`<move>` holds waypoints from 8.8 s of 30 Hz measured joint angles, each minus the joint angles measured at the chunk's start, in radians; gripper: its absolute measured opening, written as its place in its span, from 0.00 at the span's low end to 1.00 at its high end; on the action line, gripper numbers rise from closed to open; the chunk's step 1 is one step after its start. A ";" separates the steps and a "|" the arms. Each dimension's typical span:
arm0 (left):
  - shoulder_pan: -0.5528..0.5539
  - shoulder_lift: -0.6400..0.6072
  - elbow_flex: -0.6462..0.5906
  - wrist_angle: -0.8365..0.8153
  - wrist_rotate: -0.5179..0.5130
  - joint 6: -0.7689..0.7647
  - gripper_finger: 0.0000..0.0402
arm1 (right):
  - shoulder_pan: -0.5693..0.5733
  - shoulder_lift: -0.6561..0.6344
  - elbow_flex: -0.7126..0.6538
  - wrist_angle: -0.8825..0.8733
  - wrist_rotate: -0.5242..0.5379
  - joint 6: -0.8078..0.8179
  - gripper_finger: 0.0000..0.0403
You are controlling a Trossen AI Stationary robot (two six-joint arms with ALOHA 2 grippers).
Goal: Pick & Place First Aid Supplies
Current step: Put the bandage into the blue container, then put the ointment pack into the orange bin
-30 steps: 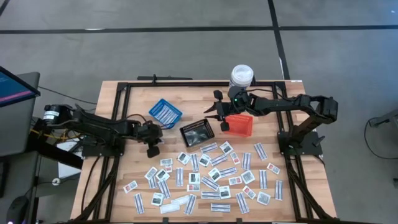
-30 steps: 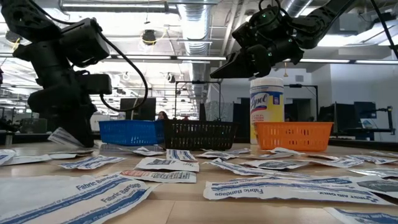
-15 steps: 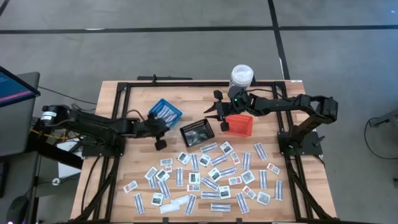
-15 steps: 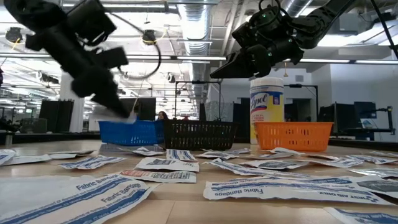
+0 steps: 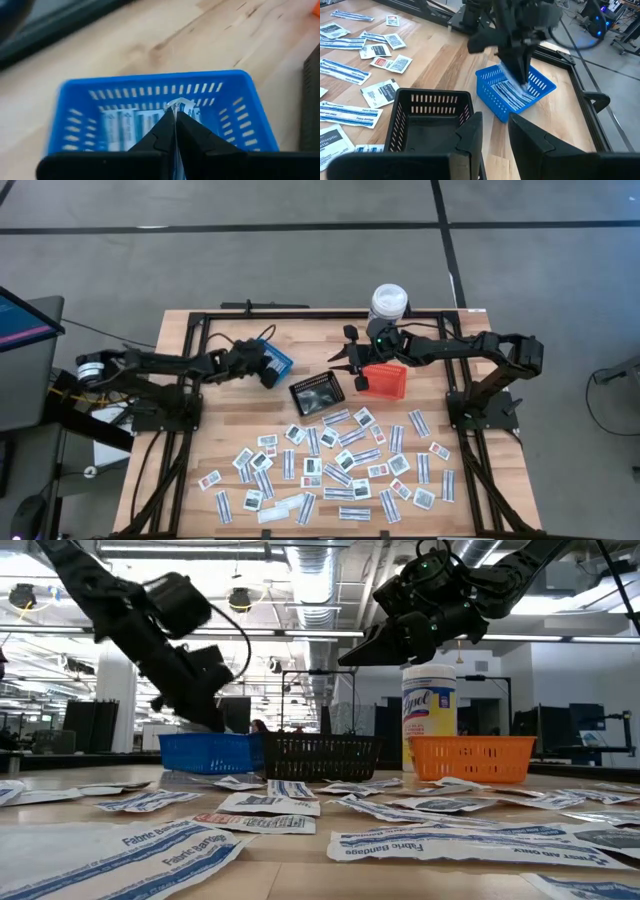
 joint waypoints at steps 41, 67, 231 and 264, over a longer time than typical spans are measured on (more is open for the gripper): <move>-0.071 -0.058 0.002 0.195 0.169 0.204 0.35 | 0.000 0.000 0.000 -0.007 0.000 -0.001 0.22; -0.524 -0.073 -0.125 0.059 0.370 0.057 0.29 | 0.000 0.000 0.000 0.003 0.000 -0.001 0.22; -0.268 0.256 -0.120 0.312 0.450 0.463 0.43 | 0.000 0.000 0.000 0.002 0.000 -0.002 0.22; -0.262 0.249 -0.126 0.395 0.436 0.482 0.02 | 0.000 0.000 0.000 0.000 0.000 -0.002 0.22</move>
